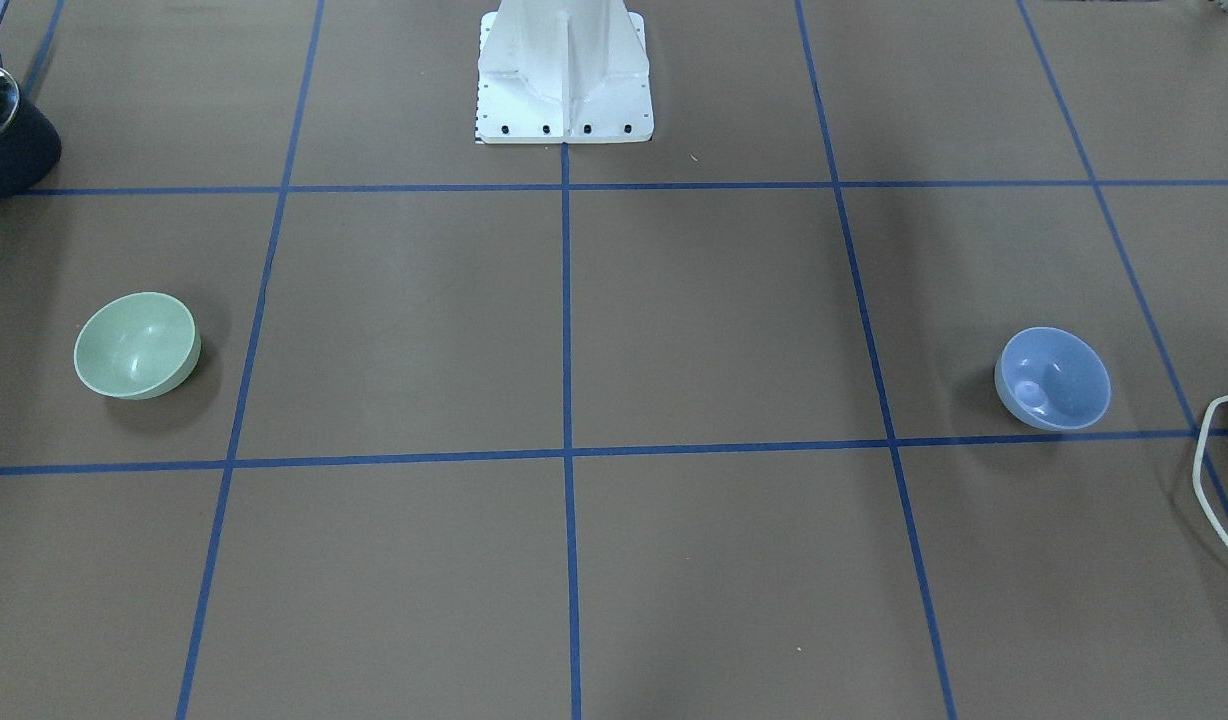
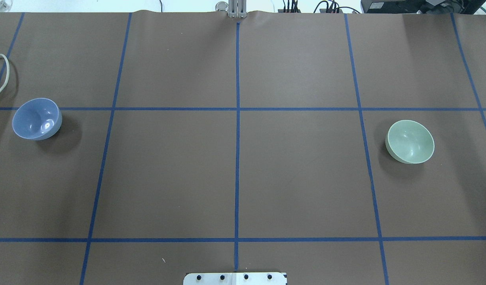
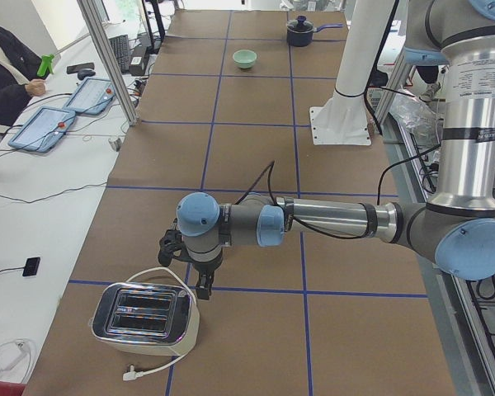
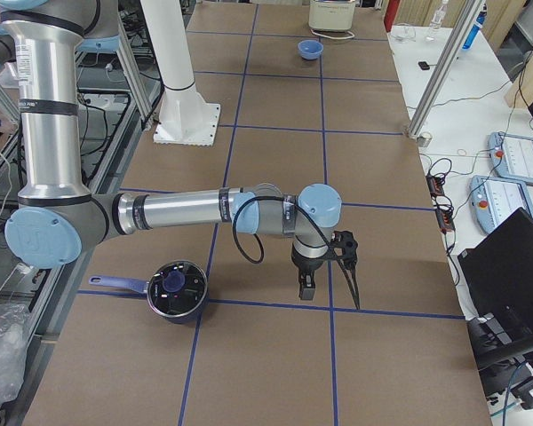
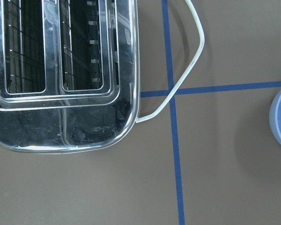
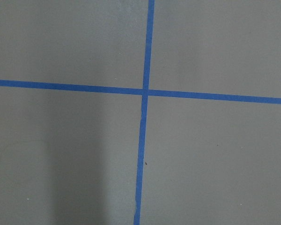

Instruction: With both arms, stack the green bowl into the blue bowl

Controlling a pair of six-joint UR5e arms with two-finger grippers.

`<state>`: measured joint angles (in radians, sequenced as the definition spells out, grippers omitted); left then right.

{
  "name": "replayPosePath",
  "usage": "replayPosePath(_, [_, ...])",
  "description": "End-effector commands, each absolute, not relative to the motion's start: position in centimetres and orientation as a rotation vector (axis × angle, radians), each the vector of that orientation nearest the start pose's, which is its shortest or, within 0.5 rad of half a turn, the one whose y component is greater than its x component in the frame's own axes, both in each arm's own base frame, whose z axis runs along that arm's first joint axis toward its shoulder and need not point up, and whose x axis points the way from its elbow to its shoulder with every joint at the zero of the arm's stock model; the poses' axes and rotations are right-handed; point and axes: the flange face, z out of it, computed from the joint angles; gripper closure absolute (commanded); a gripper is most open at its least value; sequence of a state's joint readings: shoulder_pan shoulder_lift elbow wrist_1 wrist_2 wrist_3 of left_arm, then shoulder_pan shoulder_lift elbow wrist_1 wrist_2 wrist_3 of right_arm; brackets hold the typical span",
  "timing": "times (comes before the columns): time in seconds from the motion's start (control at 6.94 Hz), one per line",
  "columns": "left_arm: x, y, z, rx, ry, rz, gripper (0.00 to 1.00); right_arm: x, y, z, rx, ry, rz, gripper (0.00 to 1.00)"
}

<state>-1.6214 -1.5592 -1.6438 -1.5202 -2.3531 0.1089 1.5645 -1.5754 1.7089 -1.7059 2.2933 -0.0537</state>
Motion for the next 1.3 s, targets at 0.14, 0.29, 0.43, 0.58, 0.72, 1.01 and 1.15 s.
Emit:
replayPosePath(0.14, [-8.8, -48.4, 63.2, 0.093, 0.777, 0.068, 0.02, 6.4, -48.7, 60.9, 0.017, -0.722, -0.056, 0.00])
replayPosePath(0.29, [-8.8, -48.4, 62.8, 0.103, 0.777, 0.076, 0.02, 6.4, -48.7, 60.9, 0.018, -0.722, -0.056, 0.00])
replayPosePath(0.43, [-8.8, -48.6, 62.1, 0.123, 0.775, 0.084, 0.02, 6.4, -48.8, 60.6, 0.022, -0.722, -0.058, 0.00])
replayPosePath(0.58, [-8.8, -48.7, 61.7, 0.130, 0.774, 0.084, 0.02, 6.2, -49.1, 60.2, 0.030, -0.724, -0.066, 0.00])
replayPosePath(0.72, [-8.8, -49.8, 60.5, 0.165, 0.771, 0.100, 0.02, 6.1, -49.7, 59.6, 0.041, -0.728, -0.072, 0.00])
replayPosePath(1.01, [-8.8, -51.8, 58.9, 0.209, 0.793, 0.112, 0.02, 5.0, -50.7, 58.5, 0.065, -0.743, -0.101, 0.00])
replayPosePath(1.15, [-8.1, -51.6, 58.7, 0.217, 0.867, 0.130, 0.02, 4.3, -51.0, 58.0, 0.064, -0.745, -0.080, 0.00])
